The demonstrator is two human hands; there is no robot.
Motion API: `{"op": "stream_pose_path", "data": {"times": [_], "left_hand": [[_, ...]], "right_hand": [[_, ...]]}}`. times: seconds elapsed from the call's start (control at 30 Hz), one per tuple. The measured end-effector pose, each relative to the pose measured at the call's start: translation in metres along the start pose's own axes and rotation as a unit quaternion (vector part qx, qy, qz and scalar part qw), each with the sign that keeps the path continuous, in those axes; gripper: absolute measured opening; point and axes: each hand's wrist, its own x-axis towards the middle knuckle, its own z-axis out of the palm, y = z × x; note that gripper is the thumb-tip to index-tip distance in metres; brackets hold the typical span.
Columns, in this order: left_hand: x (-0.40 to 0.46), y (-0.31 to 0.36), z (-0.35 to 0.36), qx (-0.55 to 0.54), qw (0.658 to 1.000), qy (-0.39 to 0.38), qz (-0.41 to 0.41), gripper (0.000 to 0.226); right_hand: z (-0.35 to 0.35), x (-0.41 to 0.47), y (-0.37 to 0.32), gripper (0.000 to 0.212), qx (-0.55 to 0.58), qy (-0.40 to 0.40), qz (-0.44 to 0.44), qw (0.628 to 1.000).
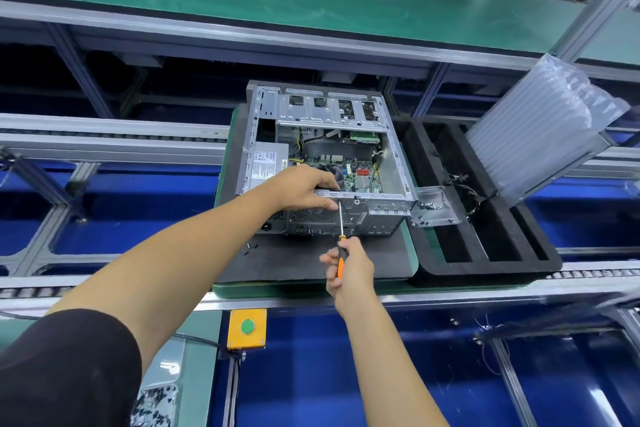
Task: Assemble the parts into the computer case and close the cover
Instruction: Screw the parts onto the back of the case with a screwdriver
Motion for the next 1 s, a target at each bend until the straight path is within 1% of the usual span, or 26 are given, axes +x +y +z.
{"op": "stream_pose_path", "data": {"times": [0.07,0.17,0.23,0.3,0.33,0.37,0.4,0.43,0.47,0.5,0.53,0.57,0.6,0.63,0.67,0.7,0.73,0.8,0.83,0.9,0.93,0.97,1.0], "left_hand": [[0.000,-0.001,0.000,0.004,1.000,0.003,-0.001,0.057],[0.001,-0.001,0.002,0.005,1.000,0.002,-0.004,0.057],[0.002,-0.001,0.002,0.004,1.000,0.002,-0.008,0.055],[0.003,-0.002,0.002,0.002,1.000,0.001,-0.011,0.055],[0.003,-0.002,0.002,0.003,1.000,-0.001,-0.011,0.055],[0.003,-0.003,0.002,0.004,1.000,-0.002,-0.009,0.056],[0.004,-0.004,0.003,0.006,1.000,-0.002,-0.007,0.056],[0.004,-0.004,0.003,0.008,1.000,0.001,-0.006,0.056],[0.004,-0.004,0.003,0.011,1.000,0.002,-0.005,0.057],[0.004,-0.004,0.003,0.013,1.000,0.001,-0.004,0.057],[0.004,-0.004,0.003,0.013,1.000,0.000,-0.003,0.058],[0.004,-0.005,0.004,0.013,1.000,-0.001,-0.003,0.058],[0.004,-0.004,0.004,0.012,1.000,-0.001,-0.004,0.058],[0.003,-0.004,0.004,0.010,1.000,-0.001,-0.005,0.057],[0.004,-0.004,0.003,0.007,1.000,-0.002,-0.007,0.057],[0.004,-0.004,0.003,0.005,1.000,-0.003,-0.009,0.057],[0.004,-0.003,0.003,0.004,1.000,-0.006,-0.010,0.056],[0.003,-0.002,0.003,0.001,1.000,-0.010,-0.013,0.056],[0.003,-0.002,0.002,0.000,1.000,-0.010,-0.014,0.056],[0.002,-0.001,0.001,-0.003,1.000,-0.008,-0.015,0.055],[0.003,-0.001,0.001,-0.002,1.000,-0.007,-0.013,0.055],[0.003,-0.001,0.001,0.000,1.000,-0.006,-0.012,0.055],[0.003,-0.001,0.001,0.002,1.000,-0.004,-0.010,0.054]], "right_hand": [[0.003,0.001,0.006,0.012,-0.047,0.029,-0.063,0.997],[0.001,0.000,0.010,0.018,-0.097,0.089,-0.176,0.976],[-0.002,-0.002,0.013,0.012,-0.188,0.161,-0.249,0.936],[-0.003,-0.004,0.017,0.013,-0.279,0.230,-0.299,0.883],[-0.004,-0.002,0.019,0.015,-0.310,0.250,-0.315,0.862],[-0.005,0.000,0.020,0.017,-0.329,0.254,-0.321,0.851],[-0.006,0.001,0.020,0.017,-0.328,0.240,-0.314,0.858],[-0.007,0.003,0.019,0.017,-0.282,0.205,-0.286,0.892],[-0.007,0.007,0.016,0.017,-0.195,0.148,-0.232,0.941],[-0.008,0.008,0.012,0.018,-0.083,0.072,-0.149,0.983],[-0.010,0.007,0.008,0.018,0.024,-0.001,-0.061,0.998],[-0.012,0.007,0.004,0.016,0.098,-0.053,0.001,0.994],[-0.013,0.008,0.002,0.013,0.128,-0.069,0.027,0.989],[-0.013,0.008,0.002,0.009,0.126,-0.062,0.032,0.990],[-0.012,0.009,0.002,0.006,0.095,-0.035,0.014,0.995],[-0.011,0.009,0.003,0.004,0.041,0.011,-0.029,0.999],[-0.008,0.008,0.006,0.009,-0.019,0.059,-0.091,0.994],[-0.005,0.006,0.012,0.022,-0.121,0.120,-0.209,0.963],[-0.004,0.006,0.015,0.023,-0.169,0.143,-0.256,0.941],[-0.005,0.007,0.019,0.025,-0.260,0.200,-0.309,0.893],[-0.005,0.006,0.019,0.024,-0.291,0.210,-0.318,0.878],[-0.006,0.006,0.018,0.021,-0.283,0.197,-0.301,0.889],[-0.008,0.010,0.015,0.018,-0.218,0.161,-0.251,0.929]]}}
